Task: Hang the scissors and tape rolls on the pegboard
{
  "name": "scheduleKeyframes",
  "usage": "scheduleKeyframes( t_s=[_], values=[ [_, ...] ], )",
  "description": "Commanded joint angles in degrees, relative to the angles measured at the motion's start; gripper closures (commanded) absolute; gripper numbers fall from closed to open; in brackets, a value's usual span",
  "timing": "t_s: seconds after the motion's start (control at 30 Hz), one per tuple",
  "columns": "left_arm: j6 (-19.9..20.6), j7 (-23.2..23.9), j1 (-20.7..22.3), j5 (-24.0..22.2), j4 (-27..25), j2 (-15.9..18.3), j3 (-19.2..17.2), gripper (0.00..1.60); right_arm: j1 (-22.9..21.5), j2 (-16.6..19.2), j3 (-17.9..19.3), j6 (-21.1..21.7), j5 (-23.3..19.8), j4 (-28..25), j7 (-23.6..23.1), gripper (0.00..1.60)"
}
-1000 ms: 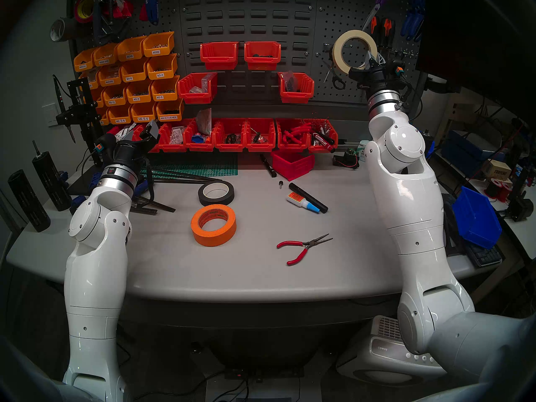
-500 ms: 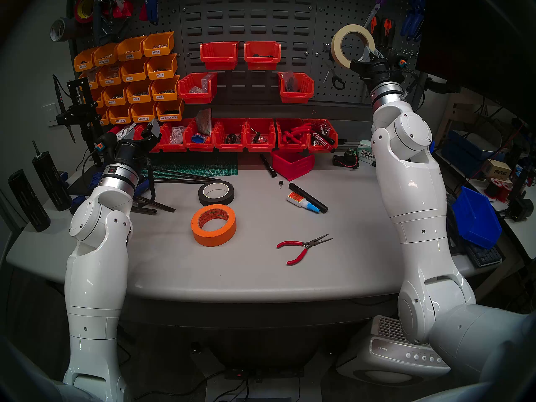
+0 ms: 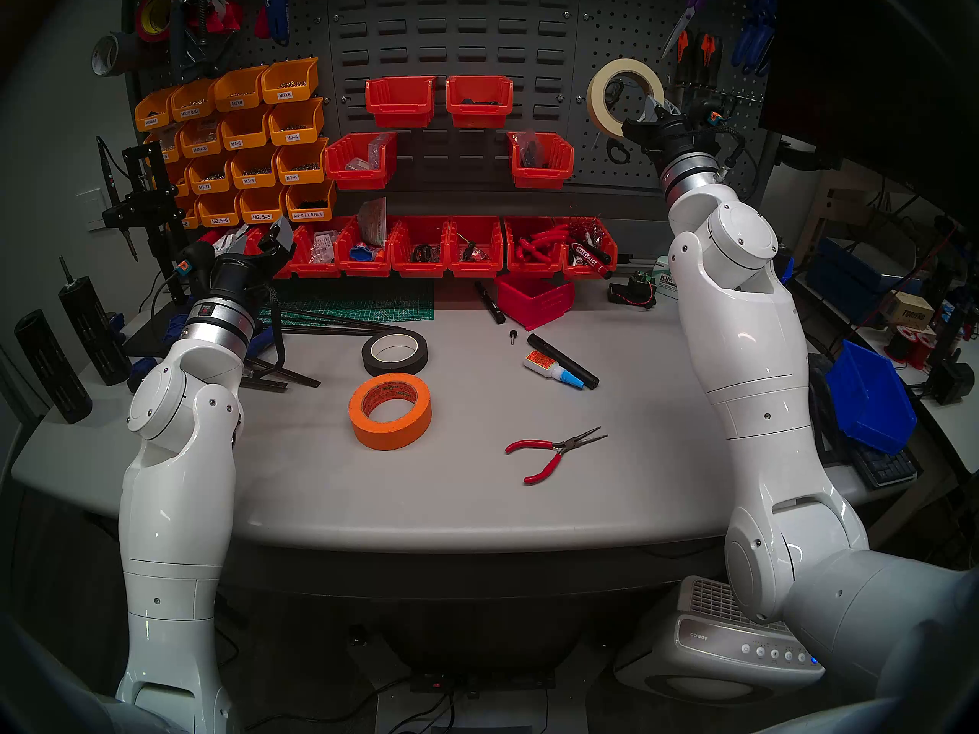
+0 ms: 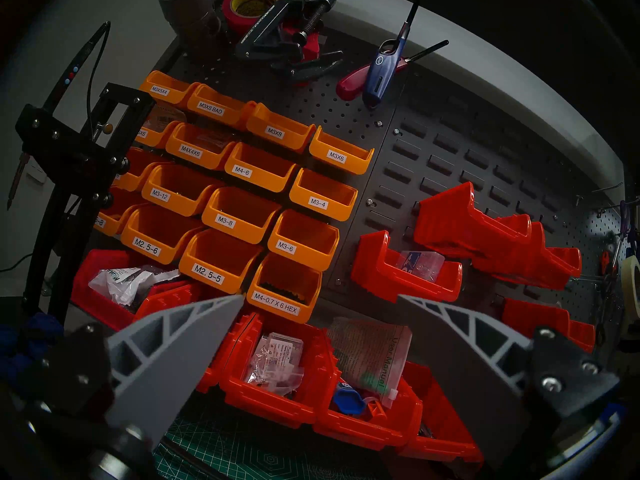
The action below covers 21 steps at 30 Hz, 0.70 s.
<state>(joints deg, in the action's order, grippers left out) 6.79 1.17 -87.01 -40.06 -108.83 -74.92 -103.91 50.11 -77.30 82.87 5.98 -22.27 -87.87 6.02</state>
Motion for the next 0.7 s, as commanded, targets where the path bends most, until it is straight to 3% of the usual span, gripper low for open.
scheduleKeyframes(
  t_s=[0.0,0.67],
  values=[
    [-0.90,-0.05,1.76,0.11,-1.75,0.07,-0.19,0.00,-4.76,-0.70,1.24,-0.89,-0.29,0.16,0.71,1.60],
    [-1.13,-0.12,1.79,0.06,-2.13,0.01,-0.42,0.00,-6.40,-1.54,2.15,-1.16,-0.76,4.54,0.63,1.60]
  ],
)
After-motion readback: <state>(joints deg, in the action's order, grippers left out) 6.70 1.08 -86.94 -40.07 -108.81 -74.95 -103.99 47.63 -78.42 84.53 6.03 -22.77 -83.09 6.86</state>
